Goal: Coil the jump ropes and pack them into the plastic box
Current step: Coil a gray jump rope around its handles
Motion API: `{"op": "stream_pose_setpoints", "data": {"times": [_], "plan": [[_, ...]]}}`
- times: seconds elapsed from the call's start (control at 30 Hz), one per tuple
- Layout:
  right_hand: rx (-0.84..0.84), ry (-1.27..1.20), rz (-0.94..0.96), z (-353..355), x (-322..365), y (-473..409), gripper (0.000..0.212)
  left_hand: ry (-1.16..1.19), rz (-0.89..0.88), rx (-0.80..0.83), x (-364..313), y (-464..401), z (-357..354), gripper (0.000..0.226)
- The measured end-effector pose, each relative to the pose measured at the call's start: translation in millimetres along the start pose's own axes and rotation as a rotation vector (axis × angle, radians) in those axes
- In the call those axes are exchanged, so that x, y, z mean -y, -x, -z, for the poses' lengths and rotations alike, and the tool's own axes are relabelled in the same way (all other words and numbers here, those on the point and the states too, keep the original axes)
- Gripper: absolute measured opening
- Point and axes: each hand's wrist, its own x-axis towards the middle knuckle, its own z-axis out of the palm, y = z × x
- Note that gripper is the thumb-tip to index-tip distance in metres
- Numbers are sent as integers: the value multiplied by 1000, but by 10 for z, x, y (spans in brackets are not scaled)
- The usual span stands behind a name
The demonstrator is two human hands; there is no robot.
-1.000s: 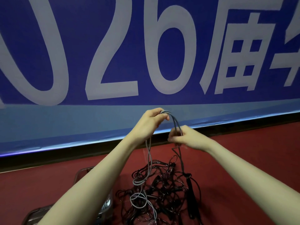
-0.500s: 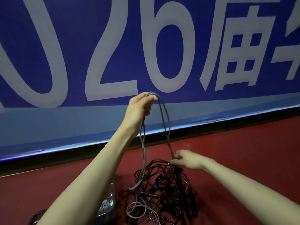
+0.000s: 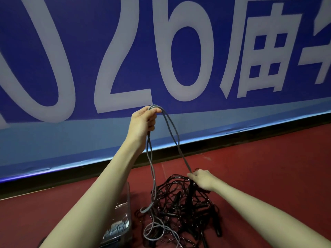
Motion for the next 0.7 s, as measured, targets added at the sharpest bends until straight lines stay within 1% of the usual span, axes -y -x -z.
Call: {"op": "stream_pose_setpoints", "data": {"times": [0.03, 0.13, 0.2, 0.27, 0.3, 0.37, 0.43, 0.47, 0.57, 0.6, 0.7], "plan": [[-3, -46, -10, 10, -20, -14, 39, 6, 13, -22, 33, -13, 46, 27], [-35, -358, -131, 69, -32, -27, 21, 14, 70, -106, 159, -35, 190, 20], [-38, -479, -180, 125, -31, -19, 18, 34, 113, -176, 238, -51, 301, 18], [-40, -454, -174, 177, -49, -32, 20, 57, 141, -226, 299, -70, 412, 19], [-73, -419, -164, 214, -55, -22, 22, 58, 150, -241, 323, -77, 458, 21], [-202, -369, -119, 303, -73, -13, 23, 54, 163, -257, 368, -80, 511, 22], [-344, -278, -32, 431, -60, 11, 23, 66, 172, -275, 406, -84, 537, 21], [-390, -250, 10, 501, -39, 28, 23, 72, 175, -287, 419, -90, 550, 20], [-479, -287, 87, 723, 35, 85, 24, 76, 194, -319, 470, -105, 586, 19], [-494, -293, 103, 795, 56, 94, 24, 73, 209, -327, 500, -107, 600, 19], [-467, -352, 131, 987, 78, 80, 30, 70, 277, -341, 629, -87, 638, 19]]}}
